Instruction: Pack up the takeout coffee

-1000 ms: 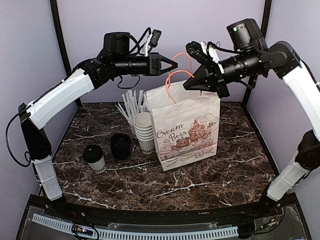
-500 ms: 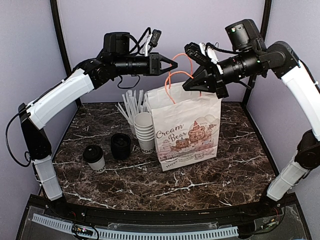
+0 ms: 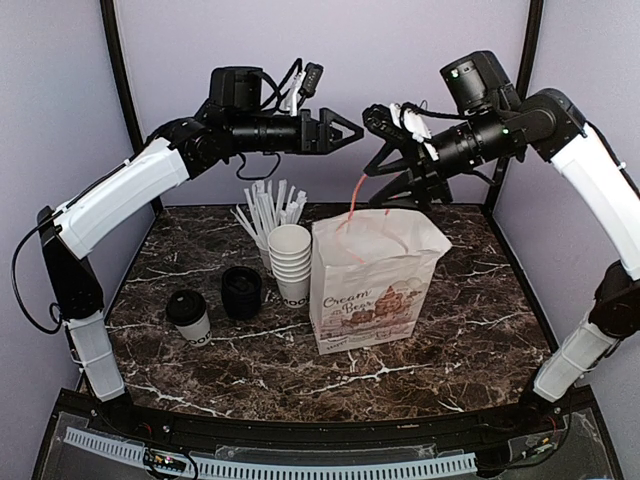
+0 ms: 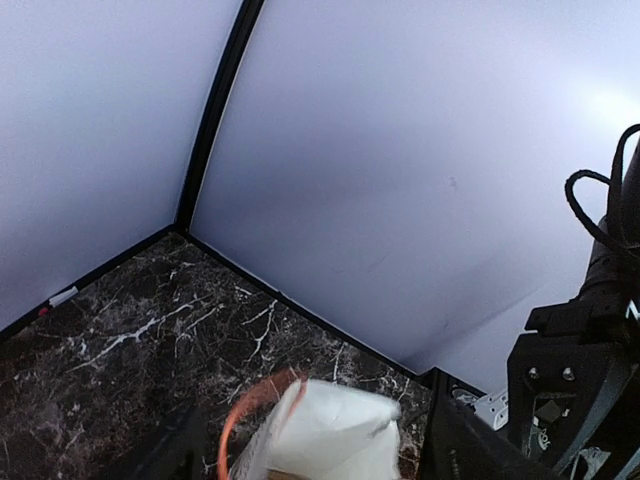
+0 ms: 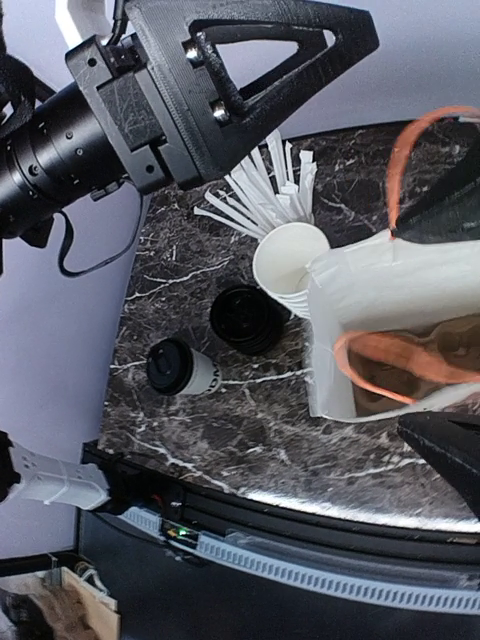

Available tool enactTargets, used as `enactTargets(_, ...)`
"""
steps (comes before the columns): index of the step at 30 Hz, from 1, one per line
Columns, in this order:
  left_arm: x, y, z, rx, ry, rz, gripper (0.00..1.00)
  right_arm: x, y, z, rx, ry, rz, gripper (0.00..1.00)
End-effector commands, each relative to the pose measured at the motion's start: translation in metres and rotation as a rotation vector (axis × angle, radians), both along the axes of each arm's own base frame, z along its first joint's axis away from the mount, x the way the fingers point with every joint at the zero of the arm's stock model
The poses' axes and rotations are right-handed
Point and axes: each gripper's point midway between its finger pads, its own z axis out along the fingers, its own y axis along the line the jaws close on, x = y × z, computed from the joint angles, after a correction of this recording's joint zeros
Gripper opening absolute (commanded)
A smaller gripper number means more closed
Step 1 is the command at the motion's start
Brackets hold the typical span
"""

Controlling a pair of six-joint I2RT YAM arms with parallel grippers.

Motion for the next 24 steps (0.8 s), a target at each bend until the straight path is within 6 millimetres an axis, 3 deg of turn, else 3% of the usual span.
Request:
enactTargets(1,0.014,0.010,-0.011,0.059,-0.006,0.084,0.93,0.012,-0.017,0.021,0.063,-0.015,-0.037,0.66)
enactTargets(6,0.015,0.017,-0.006,0.067,-0.027,0.113,0.96,0.022,-0.042,0.043,0.137,0.000,-0.064,0.70)
enactTargets(10,0.012,0.023,-0.027,0.158,-0.029,0.111,0.90,0.053,-0.073,0.038,0.157,0.020,-0.191,0.72)
enactTargets(17,-0.010,0.024,-0.083,0.337,0.038,-0.033,0.78,0.114,-0.143,-0.020,0.159,0.148,-0.485,0.72)
enactTargets(21,-0.020,0.016,-0.105,0.367,0.081,-0.122,0.76,0.135,-0.178,-0.058,0.179,0.229,-0.624,0.71)
enactTargets(24,-0.021,0.010,-0.119,0.386,0.097,-0.144,0.76,0.146,-0.196,-0.076,0.197,0.261,-0.695,0.71)
